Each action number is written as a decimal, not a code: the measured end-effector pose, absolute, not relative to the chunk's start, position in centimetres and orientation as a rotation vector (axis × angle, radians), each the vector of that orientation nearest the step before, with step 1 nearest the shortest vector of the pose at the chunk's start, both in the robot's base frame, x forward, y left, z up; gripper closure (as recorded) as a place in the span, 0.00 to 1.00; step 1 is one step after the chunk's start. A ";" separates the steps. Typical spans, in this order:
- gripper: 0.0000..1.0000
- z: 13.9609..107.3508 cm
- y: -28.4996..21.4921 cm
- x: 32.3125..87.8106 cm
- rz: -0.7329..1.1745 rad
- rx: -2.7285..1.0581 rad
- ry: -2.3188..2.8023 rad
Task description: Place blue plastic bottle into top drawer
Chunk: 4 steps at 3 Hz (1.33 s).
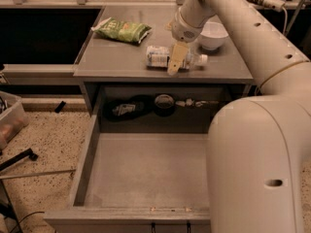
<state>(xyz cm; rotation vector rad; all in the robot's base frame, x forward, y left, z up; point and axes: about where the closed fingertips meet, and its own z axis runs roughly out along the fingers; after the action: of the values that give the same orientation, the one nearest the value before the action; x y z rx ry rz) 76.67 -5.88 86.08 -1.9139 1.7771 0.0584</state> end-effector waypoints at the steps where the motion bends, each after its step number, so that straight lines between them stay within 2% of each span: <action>1: 0.00 84.6 -6.6 77.6 0.102 -1.877 1.817; 2: 0.19 84.6 -6.6 77.8 0.103 -1.875 1.816; 4: 0.65 84.7 -6.6 77.8 0.103 -1.875 1.816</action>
Offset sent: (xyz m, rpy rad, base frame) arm 0.0086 -0.0067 -0.0132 0.0242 0.0290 -0.0275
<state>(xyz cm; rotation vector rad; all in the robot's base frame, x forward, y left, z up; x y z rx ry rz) 77.75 -6.56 84.73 -1.8746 1.8156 0.1029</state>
